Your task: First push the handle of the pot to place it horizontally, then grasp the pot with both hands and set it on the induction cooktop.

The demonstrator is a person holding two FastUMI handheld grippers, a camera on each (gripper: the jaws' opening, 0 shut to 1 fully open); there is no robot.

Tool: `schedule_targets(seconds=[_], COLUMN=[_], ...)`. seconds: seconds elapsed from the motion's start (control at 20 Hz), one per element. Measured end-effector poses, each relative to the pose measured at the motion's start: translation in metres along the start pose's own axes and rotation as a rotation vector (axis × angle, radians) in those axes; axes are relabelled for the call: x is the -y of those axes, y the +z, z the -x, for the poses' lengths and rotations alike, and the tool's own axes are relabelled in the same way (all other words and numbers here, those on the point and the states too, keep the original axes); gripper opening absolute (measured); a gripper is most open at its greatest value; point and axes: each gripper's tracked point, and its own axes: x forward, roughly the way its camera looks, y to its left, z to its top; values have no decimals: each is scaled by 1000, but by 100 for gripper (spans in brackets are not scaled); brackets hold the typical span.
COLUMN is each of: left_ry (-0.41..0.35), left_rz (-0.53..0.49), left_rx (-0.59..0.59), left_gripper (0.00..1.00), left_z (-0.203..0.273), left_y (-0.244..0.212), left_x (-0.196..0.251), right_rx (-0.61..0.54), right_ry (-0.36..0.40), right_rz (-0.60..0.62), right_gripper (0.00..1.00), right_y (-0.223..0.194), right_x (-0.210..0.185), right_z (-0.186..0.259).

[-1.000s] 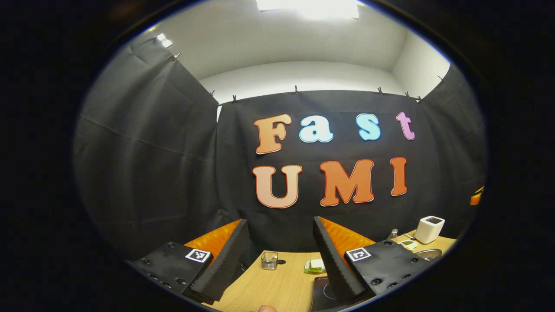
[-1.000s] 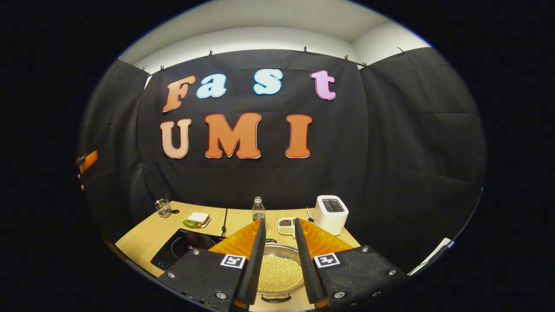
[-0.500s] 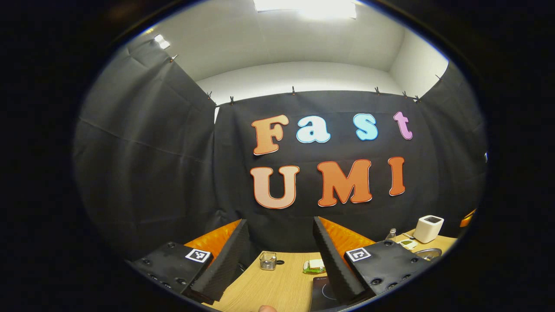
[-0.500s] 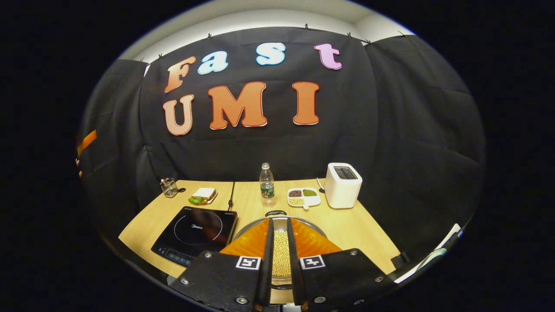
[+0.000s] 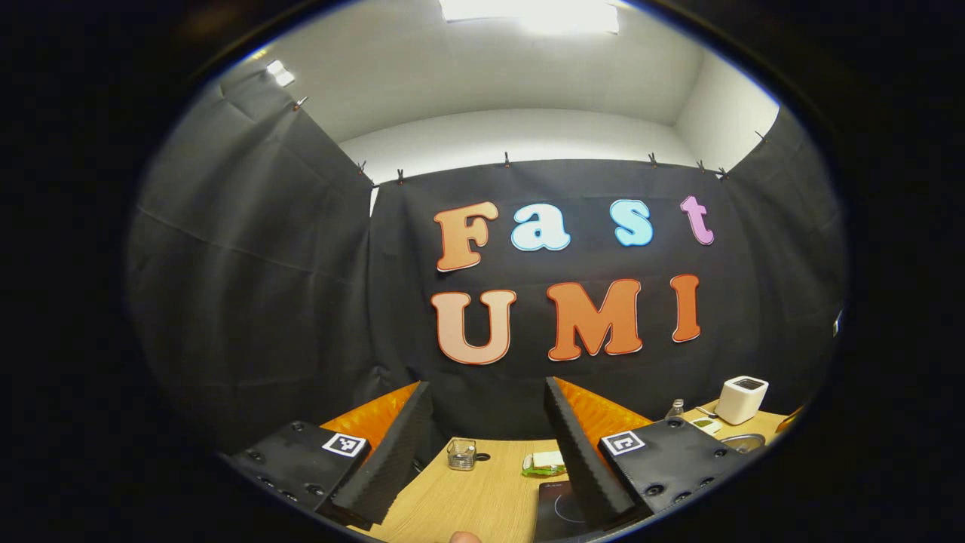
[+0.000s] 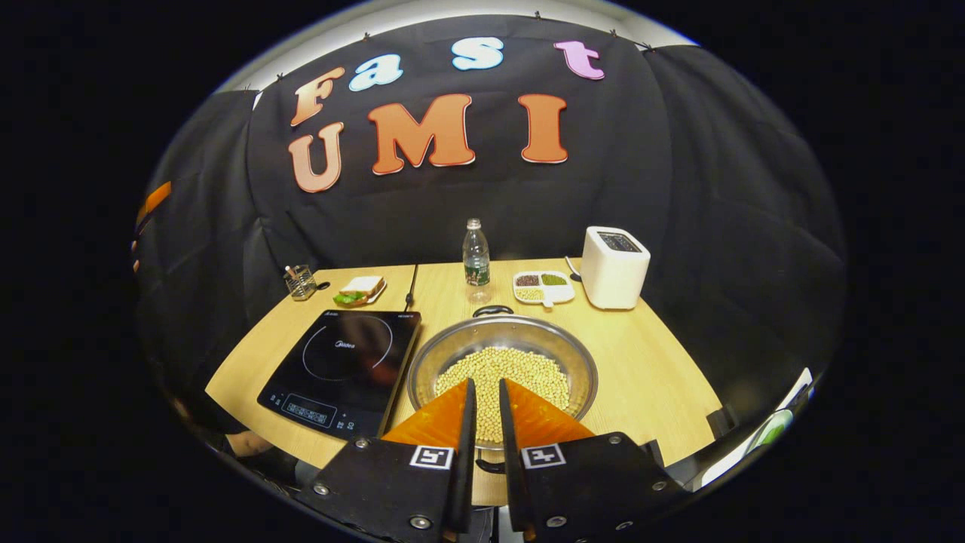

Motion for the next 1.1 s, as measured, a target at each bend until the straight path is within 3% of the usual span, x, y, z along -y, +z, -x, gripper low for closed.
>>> schedule_targets(seconds=[0.05, 0.1, 0.2, 0.3, 0.65, 1.1], left_ry=[-1, -2, -3, -2, -10, -37], left_rz=[0, 0, -2, -9, -21, -25], left_rx=[-1, -2, -4, -2, -10, -29], left_gripper=[99, 99, 99, 99, 99, 99], left_z=[2, 2, 2, 3, 6, 2], left_y=[0, 0, 1, 2, 1, -3], left_x=[2, 3, 6, 8, 22, 41], right_rx=[-15, -32, -69, -98, -225, -282], right_ry=[4, 12, 20, 7, 85, 95], right_rz=[-12, -45, -60, -48, -60, -51], right_gripper=[19, 5, 0, 0, 0, 0], right_y=[-9, -16, -34, -52, -113, -140], right_x=[0, -1, -3, -1, -26, -28], right_z=[-3, -4, -11, -19, -36, -48])
